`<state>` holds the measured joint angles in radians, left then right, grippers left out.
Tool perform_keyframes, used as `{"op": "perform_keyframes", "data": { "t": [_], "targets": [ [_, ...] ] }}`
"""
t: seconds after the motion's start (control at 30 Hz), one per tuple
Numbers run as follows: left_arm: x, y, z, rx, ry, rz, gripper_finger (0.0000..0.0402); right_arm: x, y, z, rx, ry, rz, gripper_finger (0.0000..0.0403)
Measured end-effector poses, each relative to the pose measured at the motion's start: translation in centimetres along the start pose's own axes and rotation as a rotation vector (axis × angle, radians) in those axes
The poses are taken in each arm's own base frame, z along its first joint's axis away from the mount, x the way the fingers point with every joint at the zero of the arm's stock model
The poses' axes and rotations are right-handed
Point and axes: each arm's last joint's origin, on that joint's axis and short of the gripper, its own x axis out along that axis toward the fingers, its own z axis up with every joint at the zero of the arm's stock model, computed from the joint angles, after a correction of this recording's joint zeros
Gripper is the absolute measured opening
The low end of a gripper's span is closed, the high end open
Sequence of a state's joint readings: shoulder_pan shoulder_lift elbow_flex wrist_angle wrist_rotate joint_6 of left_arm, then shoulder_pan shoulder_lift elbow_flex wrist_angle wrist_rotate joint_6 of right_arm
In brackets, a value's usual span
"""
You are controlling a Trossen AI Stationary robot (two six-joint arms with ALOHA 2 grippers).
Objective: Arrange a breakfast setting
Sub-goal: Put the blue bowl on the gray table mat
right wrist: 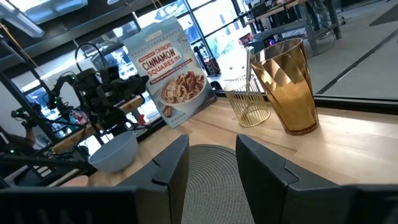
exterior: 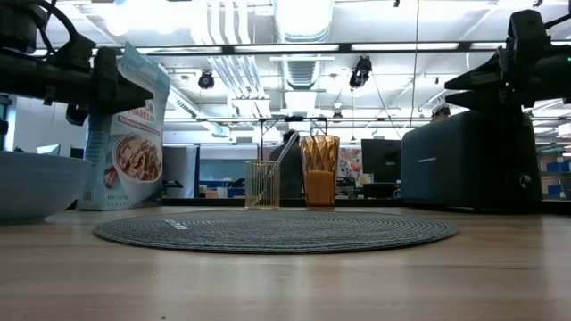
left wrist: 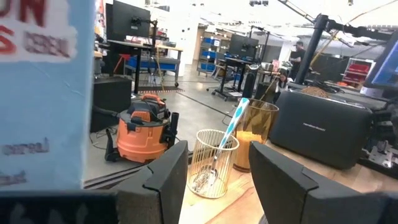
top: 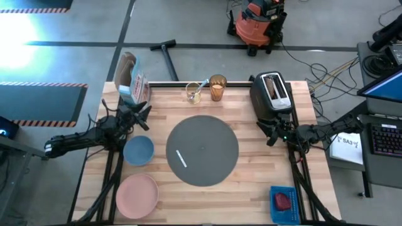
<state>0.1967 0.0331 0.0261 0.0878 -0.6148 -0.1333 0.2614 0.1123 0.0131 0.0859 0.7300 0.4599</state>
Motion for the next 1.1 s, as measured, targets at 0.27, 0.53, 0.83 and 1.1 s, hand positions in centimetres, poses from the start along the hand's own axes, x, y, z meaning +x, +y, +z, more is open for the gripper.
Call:
{"op": "perform_keyframes", "data": {
  "t": [0.27, 0.53, 0.83, 1.1],
  "targets": [
    [0.00, 0.01, 0.00, 0.000, -0.001, 0.004, 0.0155, 0.00, 0.00, 0.00, 0.000, 0.000, 0.000, 0.0123],
    [-0.01, 0.08, -0.47, -0.054, 0.044, 0.012, 0.0155, 0.00, 0.00, 0.00, 0.000, 0.000, 0.000, 0.0123],
    [0.05, 0.05, -0.58, -0.229, 0.053, 0.018, 0.0155, 0.00, 0.00, 0.00, 0.000, 0.000, 0.000, 0.0123],
    [0.16, -0.36, -0.88, -0.292, 0.115, -0.090, 0.0155, 0.00, 0.00, 0.00, 0.000, 0.000, 0.000, 0.0123]
  ]
}}
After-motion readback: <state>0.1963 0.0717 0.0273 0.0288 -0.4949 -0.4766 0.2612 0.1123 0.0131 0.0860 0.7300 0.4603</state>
